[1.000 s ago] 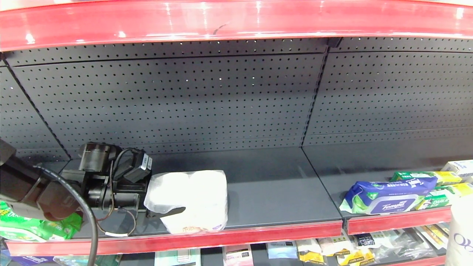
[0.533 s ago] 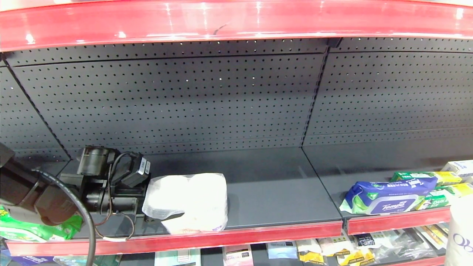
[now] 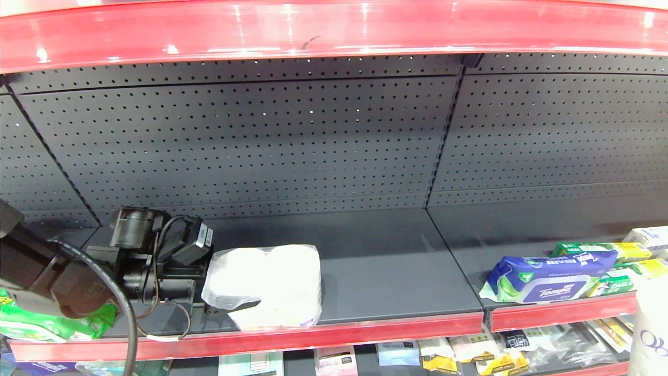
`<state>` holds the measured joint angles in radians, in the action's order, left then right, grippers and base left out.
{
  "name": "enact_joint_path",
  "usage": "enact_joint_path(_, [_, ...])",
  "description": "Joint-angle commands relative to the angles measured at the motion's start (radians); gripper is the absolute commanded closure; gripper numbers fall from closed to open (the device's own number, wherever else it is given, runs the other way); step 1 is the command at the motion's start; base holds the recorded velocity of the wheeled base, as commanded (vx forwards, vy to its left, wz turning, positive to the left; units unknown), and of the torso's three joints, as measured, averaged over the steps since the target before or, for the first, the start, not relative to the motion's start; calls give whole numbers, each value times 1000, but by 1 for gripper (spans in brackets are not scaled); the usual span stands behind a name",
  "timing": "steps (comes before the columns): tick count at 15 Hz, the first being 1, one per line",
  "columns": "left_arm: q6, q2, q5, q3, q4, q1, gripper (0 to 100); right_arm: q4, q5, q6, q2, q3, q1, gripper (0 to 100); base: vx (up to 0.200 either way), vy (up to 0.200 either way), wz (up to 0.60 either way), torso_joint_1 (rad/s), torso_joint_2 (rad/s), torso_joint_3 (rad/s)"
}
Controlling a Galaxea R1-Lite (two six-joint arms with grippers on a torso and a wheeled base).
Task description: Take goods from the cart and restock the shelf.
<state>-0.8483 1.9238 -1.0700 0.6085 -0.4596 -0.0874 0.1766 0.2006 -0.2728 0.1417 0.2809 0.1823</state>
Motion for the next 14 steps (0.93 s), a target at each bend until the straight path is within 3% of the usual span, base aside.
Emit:
enact_joint_path(1, [0, 4, 1, -3, 1, 0, 100, 0, 0, 0, -1, 1, 0, 100, 0, 0, 0, 0, 0, 0])
enact_joint_path(12, [3, -9, 15, -9, 1, 5, 100, 0, 0, -2, -2, 3, 0, 100, 0, 0, 0, 0, 0, 0])
enact_joint_path(13, [0, -11, 15, -9, 1, 5, 0, 0, 0, -2, -2, 3, 0, 100, 0, 0, 0, 0, 0, 0])
enact_joint_path(14, [5, -12, 15, -7, 1, 5, 0, 0, 0, -2, -2, 3, 0, 100, 0, 0, 0, 0, 0, 0])
